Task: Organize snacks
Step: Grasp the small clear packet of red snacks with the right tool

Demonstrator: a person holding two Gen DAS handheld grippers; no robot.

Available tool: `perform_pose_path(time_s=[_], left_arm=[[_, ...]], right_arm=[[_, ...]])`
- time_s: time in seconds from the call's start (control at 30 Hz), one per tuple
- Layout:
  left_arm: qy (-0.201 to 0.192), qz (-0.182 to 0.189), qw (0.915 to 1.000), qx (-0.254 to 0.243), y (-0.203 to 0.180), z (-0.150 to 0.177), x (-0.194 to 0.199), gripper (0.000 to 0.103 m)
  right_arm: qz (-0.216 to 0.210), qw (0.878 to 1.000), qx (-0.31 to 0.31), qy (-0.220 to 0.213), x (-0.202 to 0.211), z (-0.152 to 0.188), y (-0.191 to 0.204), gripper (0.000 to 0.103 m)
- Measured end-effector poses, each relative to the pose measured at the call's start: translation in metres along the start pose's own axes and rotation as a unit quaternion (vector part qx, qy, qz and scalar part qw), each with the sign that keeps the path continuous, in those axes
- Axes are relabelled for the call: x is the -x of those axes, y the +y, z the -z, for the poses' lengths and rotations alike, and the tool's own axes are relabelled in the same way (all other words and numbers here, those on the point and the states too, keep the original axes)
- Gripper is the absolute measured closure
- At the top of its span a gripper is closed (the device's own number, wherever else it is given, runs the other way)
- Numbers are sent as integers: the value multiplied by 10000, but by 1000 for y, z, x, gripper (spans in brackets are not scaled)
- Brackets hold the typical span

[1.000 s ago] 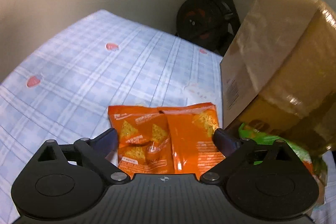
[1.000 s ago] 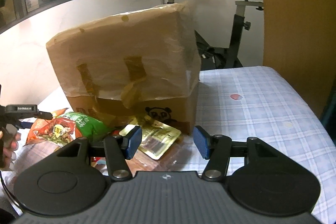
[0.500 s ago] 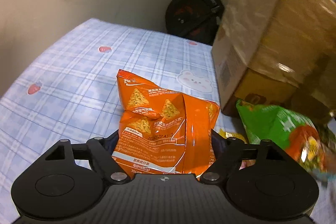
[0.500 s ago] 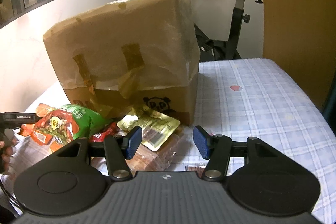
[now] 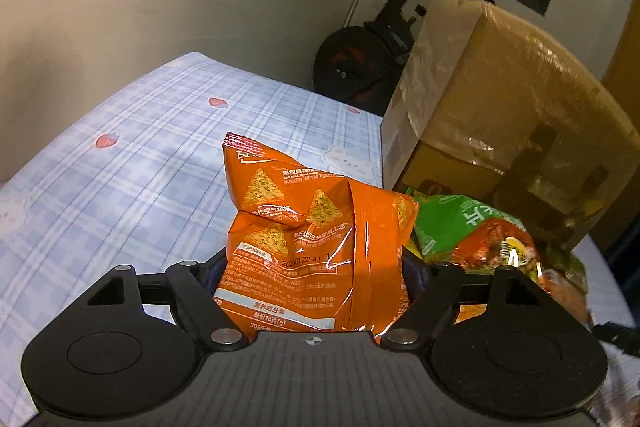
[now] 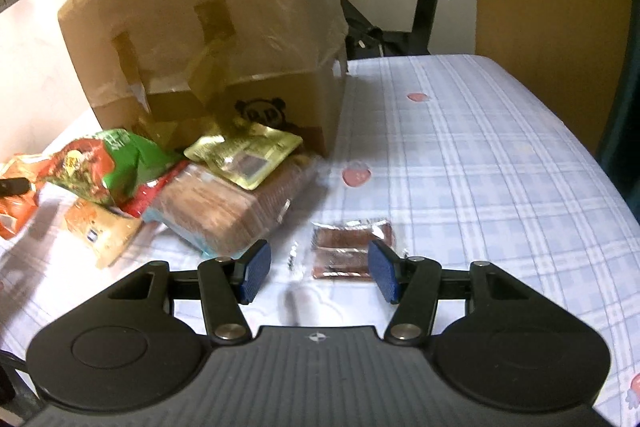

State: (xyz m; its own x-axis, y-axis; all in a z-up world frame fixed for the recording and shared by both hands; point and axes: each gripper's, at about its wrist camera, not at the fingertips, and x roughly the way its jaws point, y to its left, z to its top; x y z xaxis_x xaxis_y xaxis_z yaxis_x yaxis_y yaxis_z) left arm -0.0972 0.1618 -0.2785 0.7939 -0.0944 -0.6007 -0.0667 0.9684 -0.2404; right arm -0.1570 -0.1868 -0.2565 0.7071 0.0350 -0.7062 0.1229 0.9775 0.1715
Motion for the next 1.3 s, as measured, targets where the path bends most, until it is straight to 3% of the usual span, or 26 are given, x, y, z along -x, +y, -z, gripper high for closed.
perform_pose_path(time_s=[0.1, 0.23, 0.3, 0.5, 0.7, 0.93, 1.3], left_arm=[[-76, 26, 10000, 20, -4, 0, 5, 22], [-178, 121, 9998, -7, -7, 1, 15, 22], [-210, 184, 9996, -15, -9, 1, 18, 22], [-294, 284, 9991, -61, -16, 0, 24, 22], [-317, 355, 9989, -29, -21, 2, 26, 22], [-386, 442, 9983, -51, -27, 3, 28, 22], [-443, 477, 9978, -76, -28, 2, 32, 22]], right_arm=[[138, 9999, 77, 18, -3, 0, -1, 44], [244, 9997, 90, 28, -10, -2, -4, 27], [260, 9995, 136, 93, -17, -4, -4, 23], [427, 9981, 435, 96, -36, -2, 0, 22], [363, 9978, 541, -89, -36, 3, -1, 23], [249, 9968, 727, -224, -33, 6, 6, 38], [-72, 9981, 461, -395, -26, 7, -3, 42]])
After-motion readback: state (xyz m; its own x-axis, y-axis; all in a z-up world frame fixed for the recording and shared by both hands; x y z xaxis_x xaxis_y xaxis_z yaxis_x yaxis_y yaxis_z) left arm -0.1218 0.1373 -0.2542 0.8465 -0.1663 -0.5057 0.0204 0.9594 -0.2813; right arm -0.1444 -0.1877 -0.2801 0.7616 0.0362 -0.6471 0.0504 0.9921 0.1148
